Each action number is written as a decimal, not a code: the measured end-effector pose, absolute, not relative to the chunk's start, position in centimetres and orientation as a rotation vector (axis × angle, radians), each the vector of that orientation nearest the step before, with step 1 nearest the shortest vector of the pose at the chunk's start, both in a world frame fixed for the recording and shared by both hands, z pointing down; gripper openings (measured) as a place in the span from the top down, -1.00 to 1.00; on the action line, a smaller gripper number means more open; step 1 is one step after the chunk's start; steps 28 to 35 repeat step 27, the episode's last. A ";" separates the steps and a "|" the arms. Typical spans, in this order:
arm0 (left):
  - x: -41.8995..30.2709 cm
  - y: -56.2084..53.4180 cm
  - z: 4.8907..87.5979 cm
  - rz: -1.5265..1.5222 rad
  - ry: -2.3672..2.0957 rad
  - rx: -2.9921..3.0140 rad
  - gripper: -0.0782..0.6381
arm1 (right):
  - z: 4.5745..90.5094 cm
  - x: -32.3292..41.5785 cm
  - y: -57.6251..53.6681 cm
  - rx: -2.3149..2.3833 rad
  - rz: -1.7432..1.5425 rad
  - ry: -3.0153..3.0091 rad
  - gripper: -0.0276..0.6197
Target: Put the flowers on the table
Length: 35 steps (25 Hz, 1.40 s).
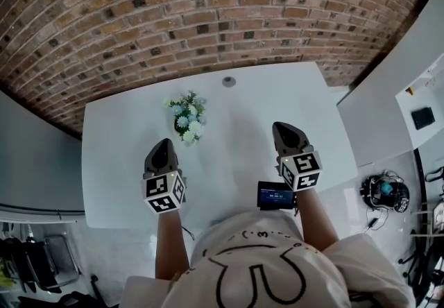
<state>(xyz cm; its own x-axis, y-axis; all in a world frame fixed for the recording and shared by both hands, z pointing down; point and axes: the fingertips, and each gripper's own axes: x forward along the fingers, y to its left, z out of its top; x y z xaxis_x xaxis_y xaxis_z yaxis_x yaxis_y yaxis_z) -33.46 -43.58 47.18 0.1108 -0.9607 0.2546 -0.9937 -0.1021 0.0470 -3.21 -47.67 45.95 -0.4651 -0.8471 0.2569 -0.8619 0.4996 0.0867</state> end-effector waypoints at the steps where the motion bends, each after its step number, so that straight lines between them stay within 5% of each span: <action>1: -33.3 -43.3 46.8 0.223 -1.959 2.189 0.75 | 45.7 -3.1 -47.4 1.449 0.073 -2.483 0.87; 35: -31.6 -41.3 43.7 0.174 -2.019 2.276 0.75 | 42.5 -2.5 -45.0 1.425 -0.120 -2.535 0.87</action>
